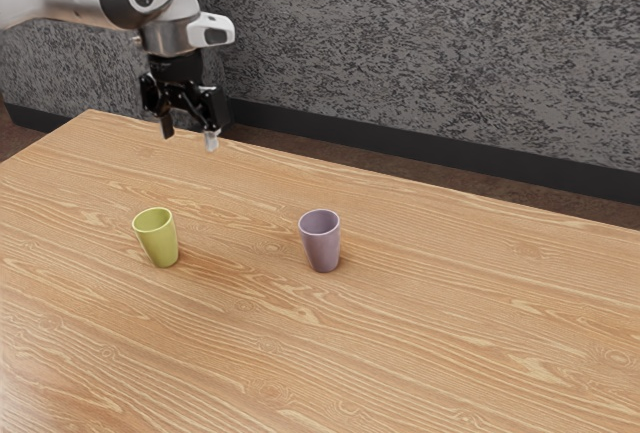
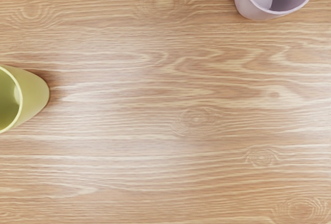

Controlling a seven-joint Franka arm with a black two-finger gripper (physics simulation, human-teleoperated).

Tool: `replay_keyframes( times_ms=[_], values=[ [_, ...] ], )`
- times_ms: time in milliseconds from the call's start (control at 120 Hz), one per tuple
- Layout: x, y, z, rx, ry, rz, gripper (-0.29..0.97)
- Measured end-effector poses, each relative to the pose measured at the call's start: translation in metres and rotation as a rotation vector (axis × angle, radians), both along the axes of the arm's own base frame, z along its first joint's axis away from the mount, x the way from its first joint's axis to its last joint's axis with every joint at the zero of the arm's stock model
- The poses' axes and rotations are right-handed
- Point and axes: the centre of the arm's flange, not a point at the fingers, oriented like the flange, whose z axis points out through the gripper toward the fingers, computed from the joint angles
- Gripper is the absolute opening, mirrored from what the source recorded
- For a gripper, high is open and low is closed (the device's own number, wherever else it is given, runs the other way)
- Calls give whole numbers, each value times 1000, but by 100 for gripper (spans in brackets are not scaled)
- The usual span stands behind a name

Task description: Place the left cup onto the right cup

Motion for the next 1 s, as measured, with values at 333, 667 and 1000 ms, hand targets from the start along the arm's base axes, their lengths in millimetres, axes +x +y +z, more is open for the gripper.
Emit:
replay_keyframes(
  times_ms=[333,667,1000],
  values=[
    [0,2,-8,-1,15,12,68],
    [-7,20,-73,12,93,42,68],
    [-14,34,-135,16,103,62,68]
  ],
)
